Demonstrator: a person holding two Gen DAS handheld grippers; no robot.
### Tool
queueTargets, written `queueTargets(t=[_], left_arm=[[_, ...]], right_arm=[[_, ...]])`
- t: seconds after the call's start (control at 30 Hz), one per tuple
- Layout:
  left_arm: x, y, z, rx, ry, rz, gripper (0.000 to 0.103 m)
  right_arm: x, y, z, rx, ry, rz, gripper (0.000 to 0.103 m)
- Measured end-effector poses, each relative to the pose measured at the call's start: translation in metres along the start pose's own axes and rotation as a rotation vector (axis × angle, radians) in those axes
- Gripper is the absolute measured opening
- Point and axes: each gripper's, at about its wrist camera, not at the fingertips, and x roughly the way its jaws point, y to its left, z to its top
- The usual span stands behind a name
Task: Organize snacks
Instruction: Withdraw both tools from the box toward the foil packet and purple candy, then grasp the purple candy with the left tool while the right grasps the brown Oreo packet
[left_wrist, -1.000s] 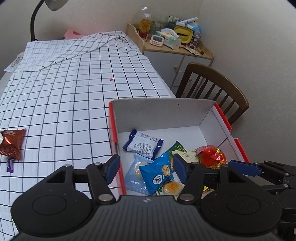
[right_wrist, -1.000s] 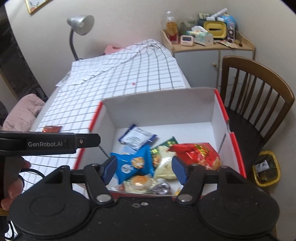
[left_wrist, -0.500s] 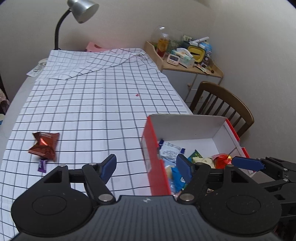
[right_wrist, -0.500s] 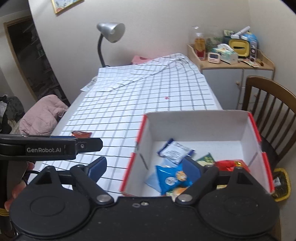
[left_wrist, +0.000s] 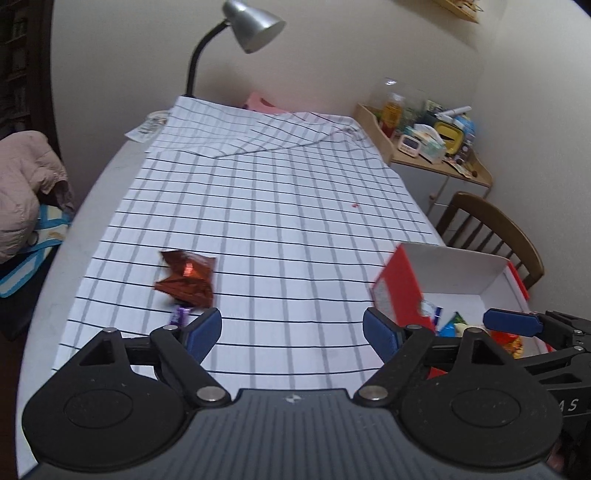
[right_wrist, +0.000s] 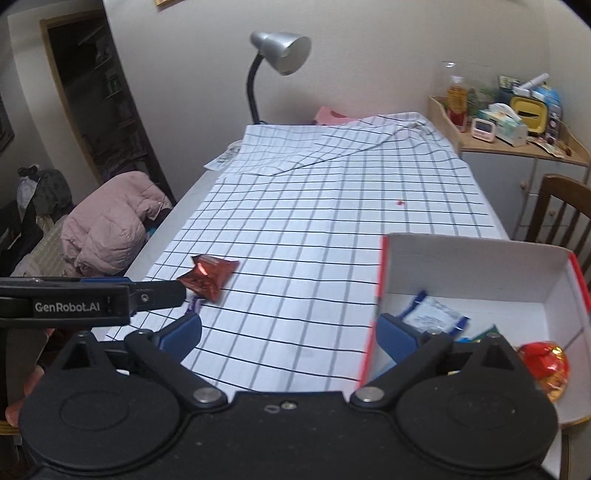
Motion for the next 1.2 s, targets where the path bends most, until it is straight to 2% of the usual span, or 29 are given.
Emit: queueTargets(t=[0.17,0.23,0.37,0.47,0.7,0.93,1.2], left_arm=[[0.0,0.043,-0.001,-0.058,-0.01,0.037,0.093],[0.002,0.059,-0.002,-0.08,-0.014,0.054,0.099],[0.013,0.088,-0.002,-0.125,0.002,0.091,0.1],[0.026,0.105,0.001,-0.134,0.022,0.147,0.1],[0.057,0.13,0.011,-0.09,0.064,0.21,0.1],[0.089,0.135,0.009,-0.023,0.114,0.208,0.1],[0.127,0.125,0.0,0.052,0.171,0.145,0.1]], right_arm=[[0.02,0.027,0.004,-0.013,0.02,0.002,0.102],[0.028,0.037,0.006,-0.012,0.025,0.0,0.102],[0.047,0.055,0.012,-0.01,0.027,-0.013,0.102],[0.066,0.065,0.019,0.012,0.038,-0.012,0.102],[0.115,0.085,0.038,0.02,0.075,-0.009,0.102],[0.16,0.091,0.056,0.032,0.112,-0.011,0.102],[0.216,0.099,0.065,-0.004,0.202,-0.025,0.099]])
